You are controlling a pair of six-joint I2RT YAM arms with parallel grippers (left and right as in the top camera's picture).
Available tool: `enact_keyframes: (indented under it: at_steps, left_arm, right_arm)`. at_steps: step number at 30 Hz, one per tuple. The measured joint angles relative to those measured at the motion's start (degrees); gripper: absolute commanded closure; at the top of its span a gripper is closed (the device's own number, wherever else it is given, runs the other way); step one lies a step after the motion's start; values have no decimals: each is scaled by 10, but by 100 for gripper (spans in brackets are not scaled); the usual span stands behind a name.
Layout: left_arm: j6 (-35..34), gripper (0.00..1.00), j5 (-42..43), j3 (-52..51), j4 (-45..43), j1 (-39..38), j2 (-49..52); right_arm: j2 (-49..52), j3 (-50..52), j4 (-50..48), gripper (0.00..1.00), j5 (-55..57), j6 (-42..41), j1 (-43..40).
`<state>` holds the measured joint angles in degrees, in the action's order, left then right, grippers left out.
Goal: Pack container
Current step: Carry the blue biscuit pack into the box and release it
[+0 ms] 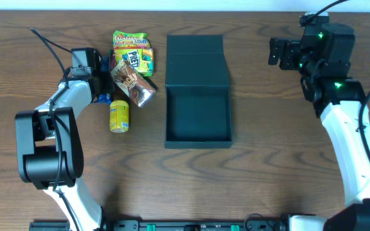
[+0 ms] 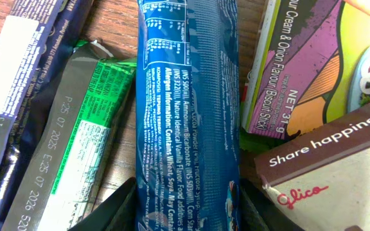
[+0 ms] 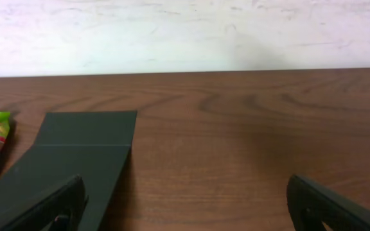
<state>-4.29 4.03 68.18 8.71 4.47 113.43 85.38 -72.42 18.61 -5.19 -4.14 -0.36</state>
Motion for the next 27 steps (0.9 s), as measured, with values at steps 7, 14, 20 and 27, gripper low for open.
enact_keyframes:
  at_steps: [7,14,20,27]
  left_arm:
    - [0,93,-6,0,2,0,-39]
    - [-3,95,-6,0,3,0,-77]
    - [-20,94,-10,0,16,-15,-151]
    - [-55,94,-11,0,81,-138,-249]
  right_arm:
    - [0,0,-2,1,0,0,0]
    - [0,0,-2,1,4,0,0]
    - [0,0,0,1,18,-5,-4]
    - [0,0,2,1,18,-5,-6]
